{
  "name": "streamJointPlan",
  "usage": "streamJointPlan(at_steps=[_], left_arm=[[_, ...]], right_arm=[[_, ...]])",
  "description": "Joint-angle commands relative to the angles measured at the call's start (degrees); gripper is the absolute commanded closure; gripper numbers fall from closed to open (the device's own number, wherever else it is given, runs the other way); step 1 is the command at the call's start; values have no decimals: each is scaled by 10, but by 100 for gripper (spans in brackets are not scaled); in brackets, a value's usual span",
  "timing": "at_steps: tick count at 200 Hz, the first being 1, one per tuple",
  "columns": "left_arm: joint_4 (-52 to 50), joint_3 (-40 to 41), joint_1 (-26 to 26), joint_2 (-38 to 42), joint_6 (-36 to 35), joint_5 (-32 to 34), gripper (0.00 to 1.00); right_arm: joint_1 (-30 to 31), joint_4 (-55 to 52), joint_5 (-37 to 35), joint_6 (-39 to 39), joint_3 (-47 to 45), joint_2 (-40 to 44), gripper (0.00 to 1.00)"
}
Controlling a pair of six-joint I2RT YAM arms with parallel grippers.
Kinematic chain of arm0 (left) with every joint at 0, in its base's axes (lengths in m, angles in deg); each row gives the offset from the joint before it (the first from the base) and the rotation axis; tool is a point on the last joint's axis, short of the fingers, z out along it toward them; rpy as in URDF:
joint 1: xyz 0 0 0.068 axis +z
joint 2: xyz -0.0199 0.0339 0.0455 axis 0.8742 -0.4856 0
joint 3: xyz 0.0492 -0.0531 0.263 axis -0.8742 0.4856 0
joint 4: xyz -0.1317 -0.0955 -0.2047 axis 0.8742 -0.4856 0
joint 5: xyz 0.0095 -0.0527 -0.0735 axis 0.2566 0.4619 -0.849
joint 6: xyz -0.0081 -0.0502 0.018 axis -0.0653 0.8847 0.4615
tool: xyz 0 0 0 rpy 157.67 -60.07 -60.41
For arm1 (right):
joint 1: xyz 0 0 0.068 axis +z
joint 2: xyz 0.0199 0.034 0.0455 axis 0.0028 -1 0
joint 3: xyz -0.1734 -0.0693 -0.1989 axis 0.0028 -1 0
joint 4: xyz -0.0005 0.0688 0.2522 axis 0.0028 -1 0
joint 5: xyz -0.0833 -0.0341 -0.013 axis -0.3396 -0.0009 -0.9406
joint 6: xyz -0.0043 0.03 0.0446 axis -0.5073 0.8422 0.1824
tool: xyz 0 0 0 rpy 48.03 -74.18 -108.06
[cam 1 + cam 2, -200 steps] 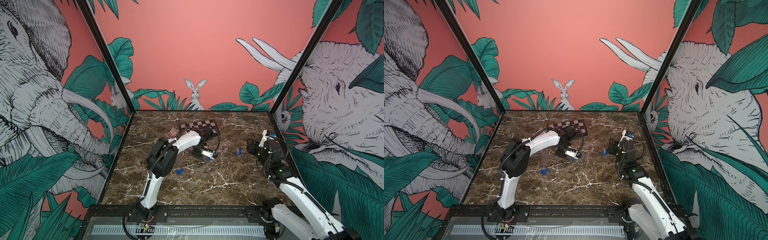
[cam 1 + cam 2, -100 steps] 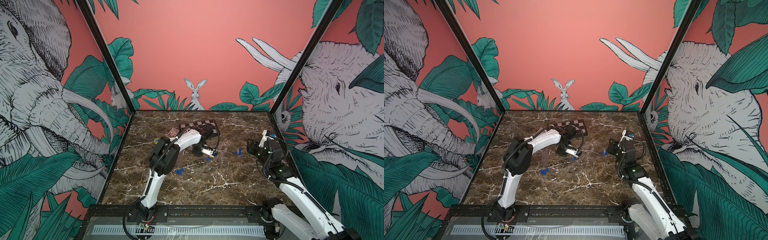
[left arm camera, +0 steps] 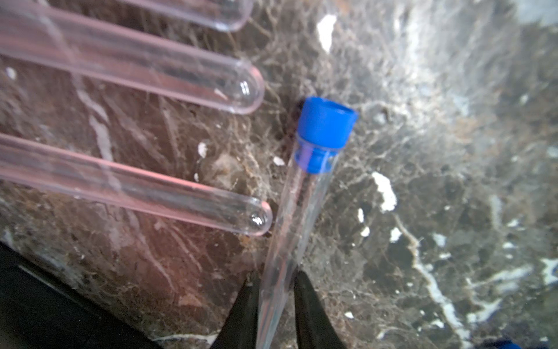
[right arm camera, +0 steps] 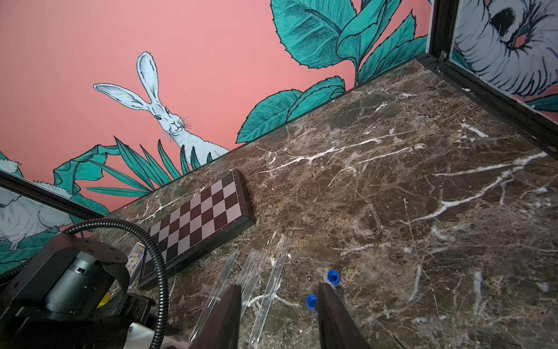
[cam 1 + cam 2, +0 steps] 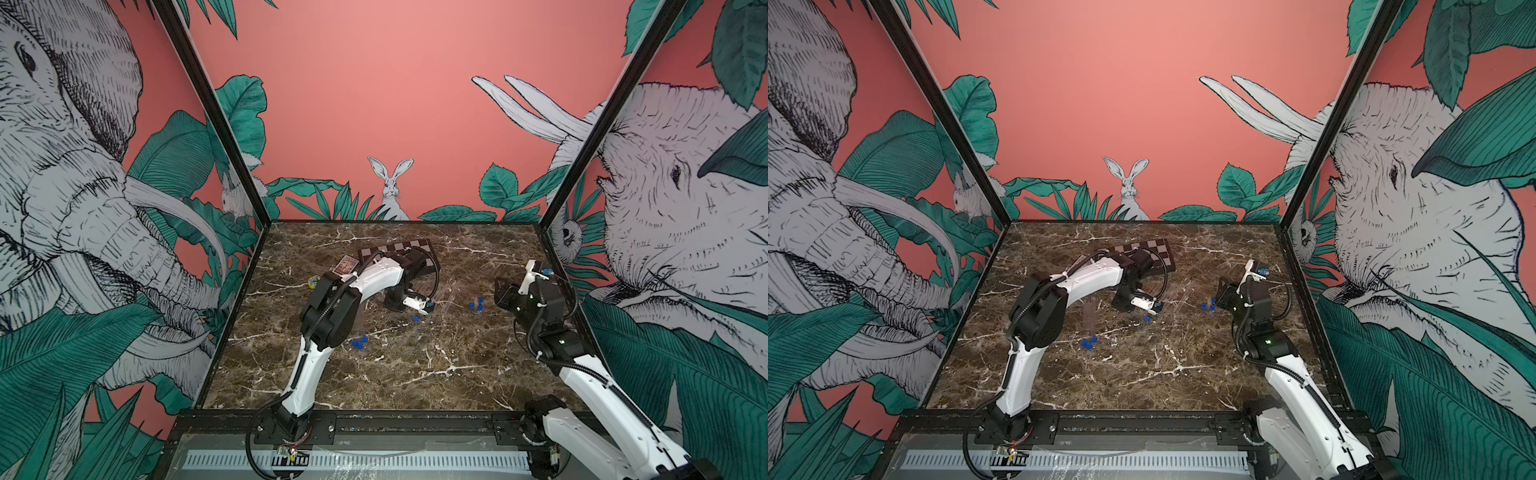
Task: Remove stoppers from test tubes
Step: Move the test tube to the center of the board, then pick up the test tube at the center of the board.
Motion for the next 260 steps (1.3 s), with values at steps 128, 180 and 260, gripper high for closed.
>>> streamJointPlan(at_steps=[128,180,260], left_arm=[[-19,23,-3,5,11,-17,79],[26,26,-1,79,49,-44,82],[156,19,-2,205,237,-189,83]], right_arm=[[-2,7,-4,4,-7,-1,59],[-2,4,13,6,3,2,58],[-2,96,200,9,20,-48,57]])
